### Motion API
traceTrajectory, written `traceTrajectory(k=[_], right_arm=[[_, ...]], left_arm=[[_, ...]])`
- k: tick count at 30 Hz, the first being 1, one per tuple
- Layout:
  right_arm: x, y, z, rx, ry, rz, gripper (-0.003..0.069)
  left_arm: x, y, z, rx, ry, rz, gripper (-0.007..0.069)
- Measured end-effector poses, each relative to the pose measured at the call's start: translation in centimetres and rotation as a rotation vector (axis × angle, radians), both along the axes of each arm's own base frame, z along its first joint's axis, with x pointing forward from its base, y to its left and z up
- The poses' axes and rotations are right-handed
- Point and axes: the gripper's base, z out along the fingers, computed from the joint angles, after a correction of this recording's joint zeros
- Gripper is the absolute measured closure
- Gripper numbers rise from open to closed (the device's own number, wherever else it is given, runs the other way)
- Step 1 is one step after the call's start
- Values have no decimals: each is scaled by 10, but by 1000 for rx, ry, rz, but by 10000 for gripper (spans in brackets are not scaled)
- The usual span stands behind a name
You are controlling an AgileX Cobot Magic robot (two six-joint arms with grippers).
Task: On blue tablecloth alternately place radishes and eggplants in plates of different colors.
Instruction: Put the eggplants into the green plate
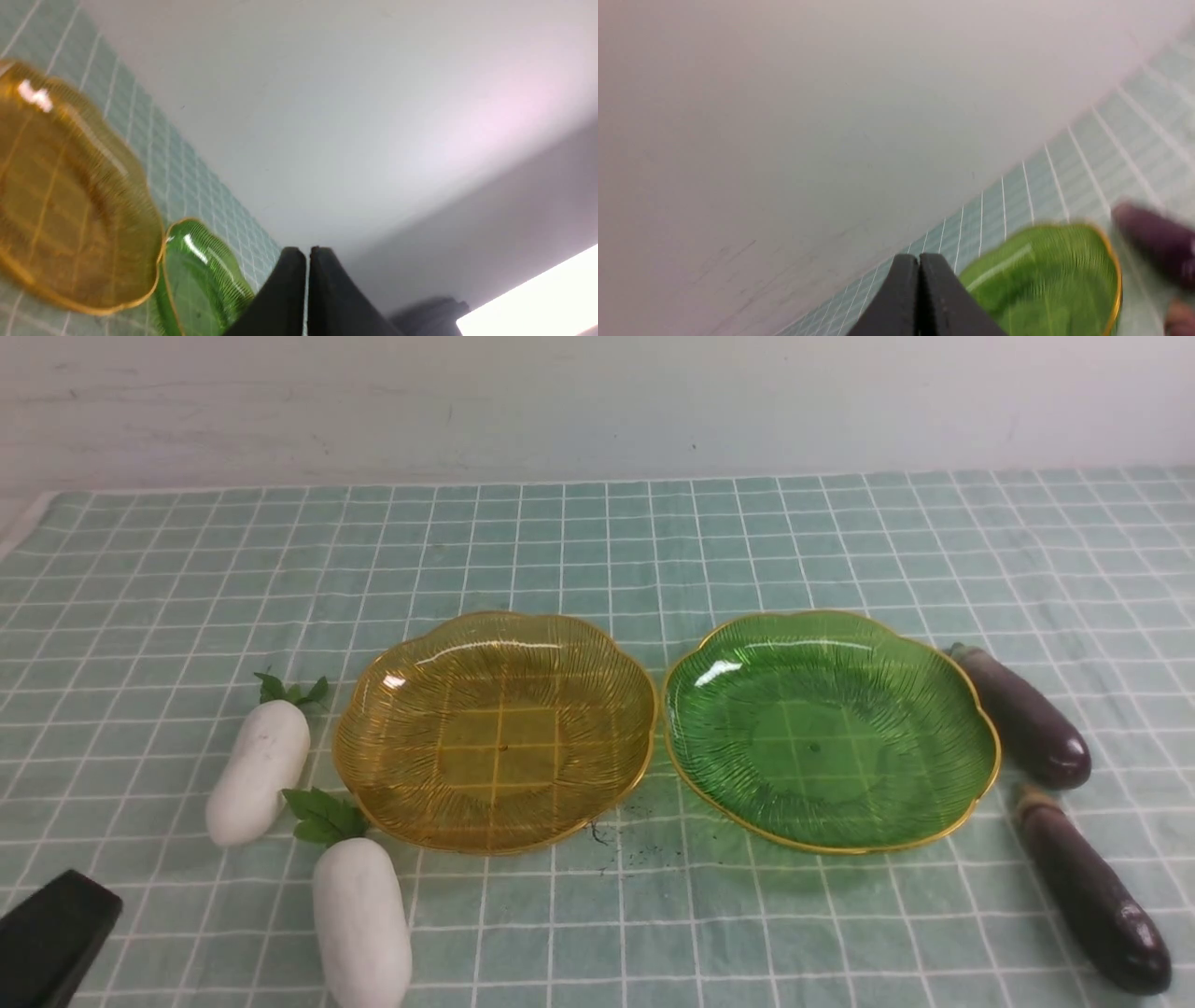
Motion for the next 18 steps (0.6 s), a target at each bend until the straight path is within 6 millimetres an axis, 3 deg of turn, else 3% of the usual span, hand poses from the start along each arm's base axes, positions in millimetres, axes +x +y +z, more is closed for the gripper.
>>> traceTrajectory(k=[3, 6, 9, 14, 18], right_arm=[[6, 2, 20, -123, 24, 6, 674], [25, 9, 29, -223, 187, 91, 674], [40, 14, 28, -298, 339, 173, 674], [82, 16, 13, -492, 794, 356, 674], [112, 10, 1, -506, 1010, 358, 674]], left_arm=[[8, -8, 15, 131, 31, -74, 632], [24, -22, 17, 289, 150, -247, 632], [36, -30, 12, 375, 260, -372, 632], [68, -41, -11, 487, 544, -630, 632], [85, -44, -28, 486, 682, -715, 632]])
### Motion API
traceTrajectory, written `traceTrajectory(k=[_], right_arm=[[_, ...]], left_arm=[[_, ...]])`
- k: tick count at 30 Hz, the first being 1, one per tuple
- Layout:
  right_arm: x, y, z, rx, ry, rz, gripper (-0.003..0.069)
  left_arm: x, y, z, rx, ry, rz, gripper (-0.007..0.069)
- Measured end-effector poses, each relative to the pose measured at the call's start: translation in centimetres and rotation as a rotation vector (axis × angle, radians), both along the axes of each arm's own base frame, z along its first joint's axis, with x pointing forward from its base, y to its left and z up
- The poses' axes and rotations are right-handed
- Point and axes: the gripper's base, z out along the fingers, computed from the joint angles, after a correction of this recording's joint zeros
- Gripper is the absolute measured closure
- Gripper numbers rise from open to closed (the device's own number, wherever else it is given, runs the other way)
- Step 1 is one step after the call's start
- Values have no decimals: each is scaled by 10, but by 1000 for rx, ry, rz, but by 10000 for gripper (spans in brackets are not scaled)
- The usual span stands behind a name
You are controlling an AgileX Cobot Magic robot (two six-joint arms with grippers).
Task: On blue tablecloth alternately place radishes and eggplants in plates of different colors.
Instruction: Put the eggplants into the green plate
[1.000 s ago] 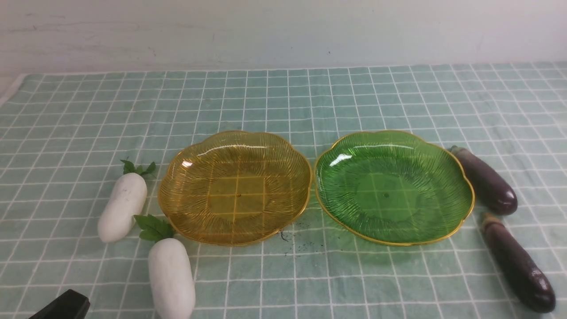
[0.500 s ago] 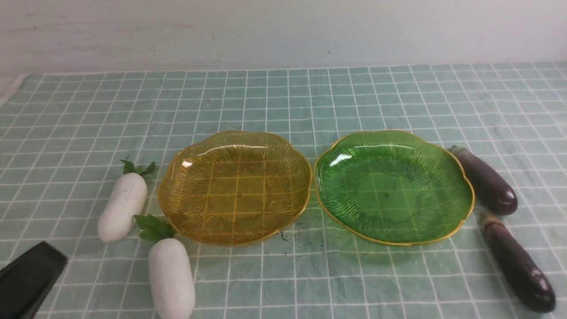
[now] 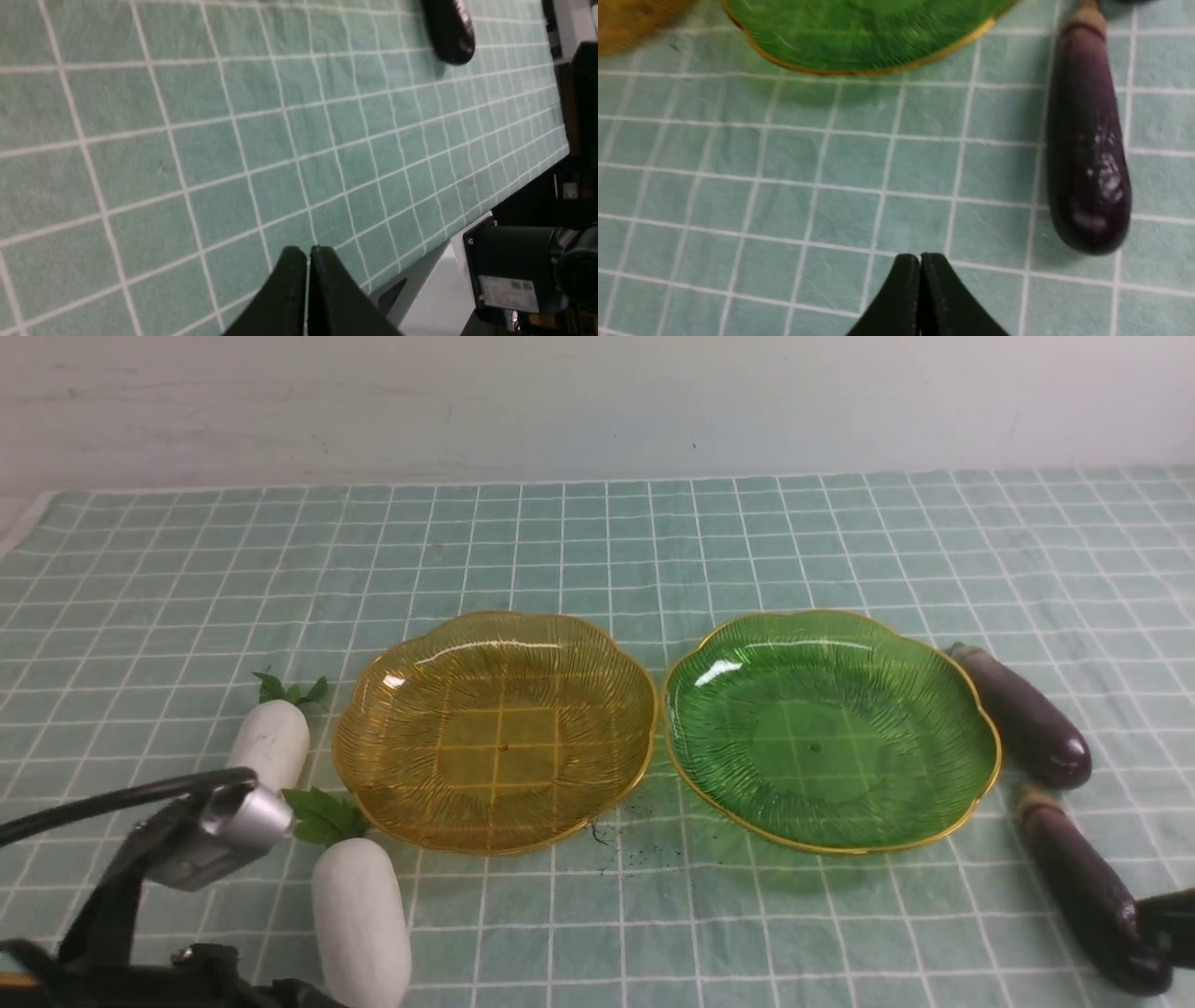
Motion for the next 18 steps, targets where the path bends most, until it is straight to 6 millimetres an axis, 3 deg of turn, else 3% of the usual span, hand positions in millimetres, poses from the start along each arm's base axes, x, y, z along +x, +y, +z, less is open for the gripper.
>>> traceTrajectory(k=[5, 10, 15, 18], right_arm=[[43, -11, -7, -78, 97, -98, 664], [68, -17, -18, -135, 132, -139, 638], [93, -21, -41, -184, 220, -146, 545], [105, -21, -58, -192, 282, -141, 422]], left_arm=[[13, -1, -18, 32, 85, -41, 631], [15, -1, -20, 44, 72, -66, 631], [15, -1, -20, 50, 51, -83, 631], [16, -1, -20, 52, 44, -87, 631]])
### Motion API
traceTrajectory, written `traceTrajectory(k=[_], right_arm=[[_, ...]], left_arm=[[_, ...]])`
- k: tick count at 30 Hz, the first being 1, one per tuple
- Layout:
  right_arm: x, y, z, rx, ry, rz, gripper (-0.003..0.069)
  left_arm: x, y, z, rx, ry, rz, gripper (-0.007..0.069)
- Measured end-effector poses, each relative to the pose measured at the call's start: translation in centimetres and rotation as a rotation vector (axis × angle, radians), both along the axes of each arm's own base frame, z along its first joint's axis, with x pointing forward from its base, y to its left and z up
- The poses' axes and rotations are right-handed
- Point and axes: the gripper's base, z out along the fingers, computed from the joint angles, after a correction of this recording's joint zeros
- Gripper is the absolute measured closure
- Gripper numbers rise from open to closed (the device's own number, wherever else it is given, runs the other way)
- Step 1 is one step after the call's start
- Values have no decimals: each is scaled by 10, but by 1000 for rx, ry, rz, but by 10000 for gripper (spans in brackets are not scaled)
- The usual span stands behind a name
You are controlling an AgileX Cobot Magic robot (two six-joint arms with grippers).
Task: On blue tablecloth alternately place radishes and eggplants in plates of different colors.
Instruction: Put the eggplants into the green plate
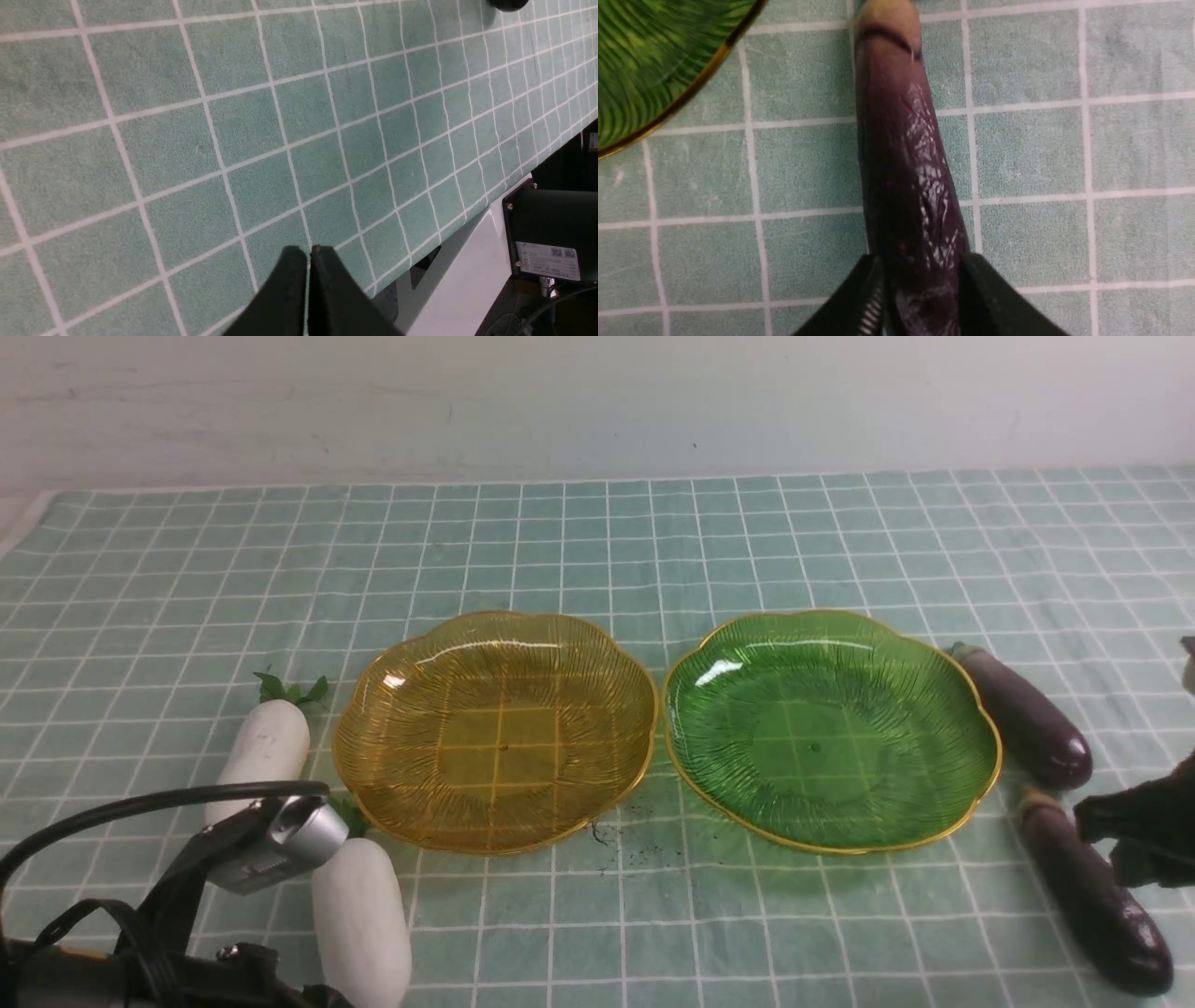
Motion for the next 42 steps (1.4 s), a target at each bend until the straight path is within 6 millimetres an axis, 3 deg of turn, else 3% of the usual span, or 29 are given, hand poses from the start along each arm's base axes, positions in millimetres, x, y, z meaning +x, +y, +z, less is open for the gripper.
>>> traceTrajectory(k=[6, 10, 15, 21, 24, 26, 30, 37, 42], right_arm=[[11, -1, -27, -10, 78, 6, 218], [15, -1, -48, -16, 150, 12, 151], [19, -2, -62, -19, 215, 16, 157], [25, -1, -61, -15, 258, 17, 298], [26, -1, -59, -18, 298, 20, 301], [25, -2, -56, -18, 334, 22, 301], [22, -2, -21, -22, 266, 25, 301], [23, 4, 48, 57, -60, -14, 301], [41, 22, 52, 205, -225, -43, 301]], left_arm=[[0, 0, 0, 0, -2, 0, 631], [0, 0, 0, 1, -3, 0, 631], [1, 1, 0, 14, -8, -4, 631], [1, 1, 0, 21, -12, -5, 631], [1, 1, 0, 21, -13, -3, 631], [1, 1, 0, 22, -13, -3, 631], [1, 1, 0, 23, -13, -3, 631], [1, 1, 0, 25, -15, -2, 631], [3, 2, 0, 33, -27, 12, 631]])
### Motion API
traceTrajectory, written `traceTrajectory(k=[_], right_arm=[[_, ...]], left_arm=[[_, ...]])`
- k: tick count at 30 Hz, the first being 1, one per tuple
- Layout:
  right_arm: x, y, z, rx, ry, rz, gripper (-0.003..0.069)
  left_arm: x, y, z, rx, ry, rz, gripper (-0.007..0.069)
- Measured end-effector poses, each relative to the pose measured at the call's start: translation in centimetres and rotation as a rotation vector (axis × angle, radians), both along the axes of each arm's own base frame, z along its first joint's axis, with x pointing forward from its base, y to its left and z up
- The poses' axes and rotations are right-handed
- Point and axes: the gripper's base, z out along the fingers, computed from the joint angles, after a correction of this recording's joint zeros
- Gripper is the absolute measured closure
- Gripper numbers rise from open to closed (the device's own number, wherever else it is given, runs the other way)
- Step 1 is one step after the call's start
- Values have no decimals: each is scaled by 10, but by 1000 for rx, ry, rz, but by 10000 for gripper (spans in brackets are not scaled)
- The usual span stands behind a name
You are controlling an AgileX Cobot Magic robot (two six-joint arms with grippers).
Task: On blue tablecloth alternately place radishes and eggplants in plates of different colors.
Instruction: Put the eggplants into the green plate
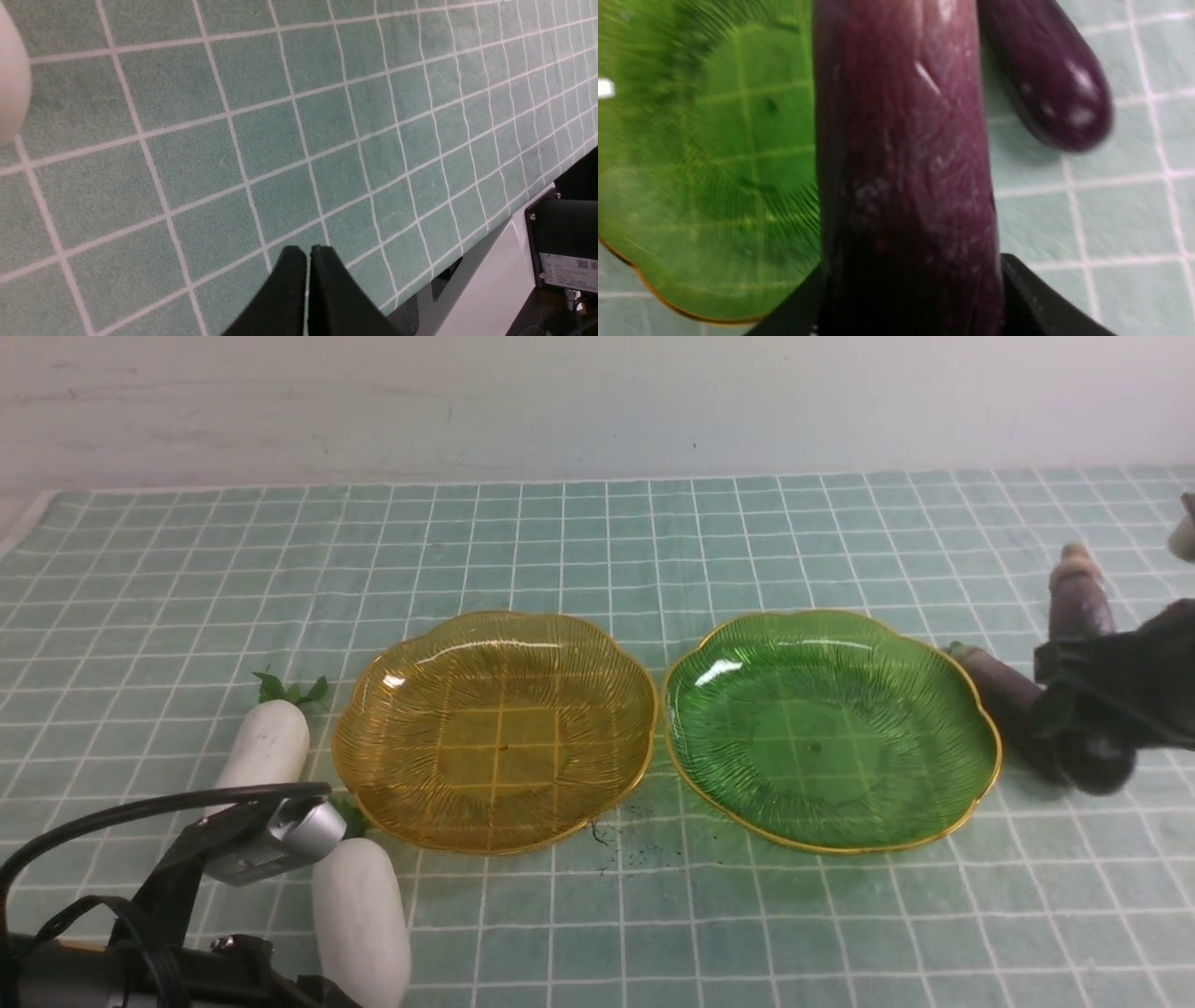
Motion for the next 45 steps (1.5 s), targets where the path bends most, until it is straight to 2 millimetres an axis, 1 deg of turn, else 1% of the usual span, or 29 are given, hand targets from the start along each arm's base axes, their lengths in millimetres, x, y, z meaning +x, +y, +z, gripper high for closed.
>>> traceTrajectory(k=[2, 3, 4, 7, 8, 11, 16, 17, 25, 30, 32, 35, 36, 39, 40, 43, 44, 45], right_arm=[[10, 13, -9, 15, -34, 57, 301], [18, 21, -21, 3, -36, 101, 301], [19, 21, -22, 1, -42, 105, 301], [31, 34, -47, -23, -32, 179, 301], [34, 35, -52, -31, -31, 197, 301], [42, 37, -62, -49, -25, 230, 301], [54, 39, -70, -69, -38, 254, 296], [55, 39, -71, -70, -38, 253, 279], [54, 39, -74, -71, -19, 263, 67], [53, 40, -74, -69, 1, 275, 46], [53, 39, -71, -76, -2, 283, 46], [60, 29, -57, -101, -27, 286, 50], [64, 23, -50, -116, -46, 281, 54], [70, 7, -39, -155, -78, 260, 61], [72, -3, -38, -171, -81, 239, 63], [72, -23, -41, -200, -59, 200, 66], [72, -24, -41, -206, -55, 201, 67], [73, -30, -45, -221, -37, 198, 67]], left_arm=[[0, 0, 0, 0, 0, 0, 631], [0, 0, 0, 0, 0, 0, 631], [0, 0, 0, 0, 0, 0, 631], [0, 0, 0, 0, -1, 1, 631], [0, 0, 0, 1, -1, 1, 631], [2, 1, 0, 7, -12, 14, 631], [2, 1, 0, 8, -15, 19, 631], [2, 1, 0, 8, -15, 19, 631], [2, 1, 0, 8, -16, 19, 631], [2, 1, 0, 8, -16, 19, 631], [2, 1, 0, 8, -16, 19, 631], [2, 1, 0, 8, -16, 19, 631], [2, 1, 0, 8, -16, 19, 631], [2, 1, 0, 8, -16, 19, 631], [2, 1, 0, 8, -16, 19, 631], [2, 1, 0, 9, -17, 20, 631], [2, 1, 0, 9, -17, 20, 631], [3, 1, 0, 10, -19, 23, 631]])
